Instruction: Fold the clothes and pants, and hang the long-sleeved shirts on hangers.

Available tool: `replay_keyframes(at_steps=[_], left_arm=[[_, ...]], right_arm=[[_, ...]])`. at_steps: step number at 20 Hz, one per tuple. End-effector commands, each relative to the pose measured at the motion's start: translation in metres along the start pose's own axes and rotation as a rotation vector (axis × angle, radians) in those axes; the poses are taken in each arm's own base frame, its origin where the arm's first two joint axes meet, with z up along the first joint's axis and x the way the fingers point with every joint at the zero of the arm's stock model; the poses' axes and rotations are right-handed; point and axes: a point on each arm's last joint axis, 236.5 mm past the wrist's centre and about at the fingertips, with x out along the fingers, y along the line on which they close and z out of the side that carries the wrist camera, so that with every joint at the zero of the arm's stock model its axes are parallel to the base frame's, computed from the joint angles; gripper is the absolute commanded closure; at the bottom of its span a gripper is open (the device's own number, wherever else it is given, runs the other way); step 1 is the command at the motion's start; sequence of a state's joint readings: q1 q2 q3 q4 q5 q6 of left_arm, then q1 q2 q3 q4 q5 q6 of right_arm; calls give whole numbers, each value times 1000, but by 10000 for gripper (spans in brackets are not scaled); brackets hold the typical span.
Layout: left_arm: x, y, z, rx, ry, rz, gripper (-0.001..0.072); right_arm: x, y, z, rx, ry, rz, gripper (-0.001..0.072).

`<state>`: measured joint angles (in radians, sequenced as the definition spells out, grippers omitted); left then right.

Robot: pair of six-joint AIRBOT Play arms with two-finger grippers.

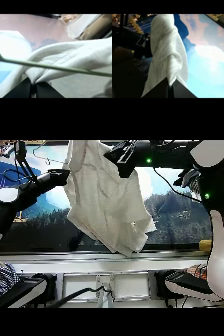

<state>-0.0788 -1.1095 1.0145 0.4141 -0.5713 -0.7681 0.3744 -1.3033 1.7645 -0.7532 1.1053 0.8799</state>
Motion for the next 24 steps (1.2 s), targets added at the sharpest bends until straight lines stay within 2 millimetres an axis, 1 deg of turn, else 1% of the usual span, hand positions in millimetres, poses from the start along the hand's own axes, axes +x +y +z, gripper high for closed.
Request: replay_keyframes(at_steps=[1,3,6,9,10,12,14,15,16,18,20,21,22,24], left_arm=[[-1,24,-5,0,22,41,686],[-2,24,-3,47,17,42,686],[-3,20,-6,222,34,22,687],[-3,15,-12,375,55,-7,687],[-2,16,-12,397,55,-7,687],[-2,19,-13,405,58,-2,687],[1,23,-12,373,52,-3,688],[2,24,-9,329,33,-9,688],[3,25,-1,254,-4,-21,689],[0,27,19,113,-94,-63,689],[-8,22,36,10,-169,-170,689],[-11,19,39,-31,-179,-239,689],[-14,16,37,-54,-170,-308,689],[-17,10,27,-130,-116,-436,689]], right_arm=[[-1,17,-4,17,20,71,687],[-1,19,-8,14,37,79,686],[-1,18,-10,9,44,74,686],[-1,7,-10,-6,44,28,687],[-1,2,-7,-10,30,6,687],[-2,-11,7,-2,-31,-43,687],[-4,-19,25,10,-105,-76,687],[-5,-20,32,21,-137,-80,688],[-6,-22,36,25,-155,-86,688],[-6,-26,37,24,-160,-100,688],[-9,-36,35,34,-161,-118,688],[-11,-43,34,47,-164,-127,688],[-12,-50,32,57,-166,-135,688],[-14,-64,29,91,-174,-146,688]])
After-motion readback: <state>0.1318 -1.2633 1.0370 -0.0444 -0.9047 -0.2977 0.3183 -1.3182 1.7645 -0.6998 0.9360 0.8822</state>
